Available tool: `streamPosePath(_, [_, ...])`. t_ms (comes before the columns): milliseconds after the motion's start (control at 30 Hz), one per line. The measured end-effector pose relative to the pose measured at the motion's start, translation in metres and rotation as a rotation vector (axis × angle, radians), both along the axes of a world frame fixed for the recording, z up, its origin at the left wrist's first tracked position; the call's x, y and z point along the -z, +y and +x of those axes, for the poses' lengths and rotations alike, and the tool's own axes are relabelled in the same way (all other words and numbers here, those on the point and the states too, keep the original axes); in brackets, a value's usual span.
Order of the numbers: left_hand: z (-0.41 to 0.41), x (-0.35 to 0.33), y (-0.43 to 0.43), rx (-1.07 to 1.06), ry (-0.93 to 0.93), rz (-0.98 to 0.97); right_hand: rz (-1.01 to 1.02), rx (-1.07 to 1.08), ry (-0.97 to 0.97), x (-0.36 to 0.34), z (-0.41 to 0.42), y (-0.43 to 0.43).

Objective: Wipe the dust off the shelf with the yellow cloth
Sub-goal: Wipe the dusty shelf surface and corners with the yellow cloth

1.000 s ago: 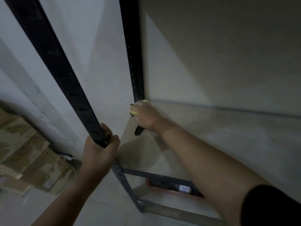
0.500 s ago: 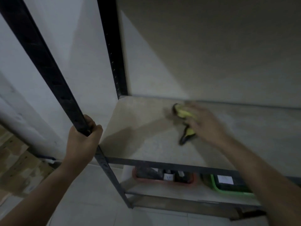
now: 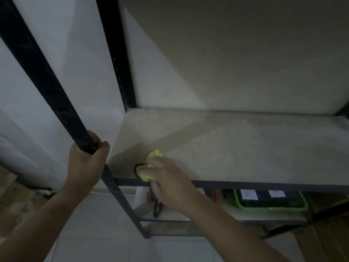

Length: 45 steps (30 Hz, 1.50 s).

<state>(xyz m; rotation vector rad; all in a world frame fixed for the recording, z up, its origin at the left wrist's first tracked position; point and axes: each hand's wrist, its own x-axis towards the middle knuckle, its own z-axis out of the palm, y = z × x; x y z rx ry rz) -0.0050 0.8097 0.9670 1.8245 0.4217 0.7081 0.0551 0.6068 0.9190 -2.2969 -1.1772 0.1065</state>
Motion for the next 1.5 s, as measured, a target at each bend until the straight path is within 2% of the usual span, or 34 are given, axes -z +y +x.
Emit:
streamPosePath(67, [0.0, -0.002, -0.002, 0.013, 0.004, -0.015, 0.122, -0.036, 0.161, -0.011, 0.001, -0.015])
streamPosePath(100, [-0.001, -0.002, -0.002, 0.018, 0.007, -0.019, 0.196, 0.012, 0.209, -0.017, 0.012, -0.03])
streamPosePath(200, [-0.001, -0.001, 0.001, 0.017, 0.017, -0.015, 0.308, 0.417, 0.116, -0.03, 0.074, -0.1])
streamPosePath(233, [-0.001, 0.0, 0.003, 0.019, 0.017, -0.01, 0.259, 0.591, 0.034, -0.031, 0.099, -0.129])
streamPosePath(300, [-0.001, 0.0, 0.003, 0.031, 0.01, -0.009, 0.039, 0.897, -0.076, -0.028, 0.147, -0.187])
streamPosePath(367, [0.0, 0.001, 0.003, 0.034, 0.001, -0.016, -0.14, 1.024, -0.052, -0.02, 0.181, -0.231])
streamPosePath(433, [0.001, 0.003, 0.004, 0.034, -0.004, -0.008, -0.259, 1.059, -0.036, -0.009, 0.199, -0.248])
streamPosePath(500, [0.003, 0.005, 0.005, 0.028, -0.009, -0.001, -0.282, 1.038, -0.052, -0.007, 0.208, -0.236])
streamPosePath(700, [0.006, 0.012, 0.005, -0.016, -0.044, 0.012, -0.296, 0.719, -0.128, -0.018, 0.195, -0.114])
streamPosePath(900, [0.004, 0.013, 0.006, -0.025, -0.031, 0.026, -0.071, 0.278, -0.115, -0.013, 0.075, 0.013])
streamPosePath(1033, [0.003, 0.01, 0.007, 0.033, -0.041, -0.025, -0.007, -0.005, -0.13, 0.002, -0.006, 0.038])
streamPosePath(1100, [0.002, 0.009, 0.008, 0.02, -0.012, -0.028, 0.05, -0.141, -0.02, 0.005, -0.028, 0.026])
streamPosePath(1167, [0.002, 0.008, 0.007, 0.001, 0.029, -0.013, 0.103, -0.17, 0.147, -0.003, -0.036, 0.004])
streamPosePath(1233, [0.002, 0.006, 0.008, -0.002, 0.053, -0.037, 0.2, -0.016, 0.239, -0.017, -0.028, -0.019])
streamPosePath(1267, [0.001, 0.005, 0.007, 0.002, 0.057, -0.052, 0.287, 0.126, 0.338, -0.026, -0.021, -0.028])
streamPosePath(1333, [-0.008, 0.005, 0.003, 0.009, 0.103, -0.074, 0.603, 0.442, 0.732, -0.044, -0.007, -0.045])
streamPosePath(1367, [-0.017, 0.008, -0.001, -0.035, 0.155, -0.058, 0.792, 0.495, 1.0, -0.049, -0.003, -0.052])
streamPosePath(1433, [-0.045, 0.027, -0.018, -0.17, 0.193, -0.03, 1.035, 0.394, 1.497, -0.056, -0.013, -0.066])
streamPosePath(1500, [-0.078, 0.047, -0.051, -0.209, 0.189, -0.123, 1.095, 0.22, 1.77, -0.058, -0.038, -0.077])
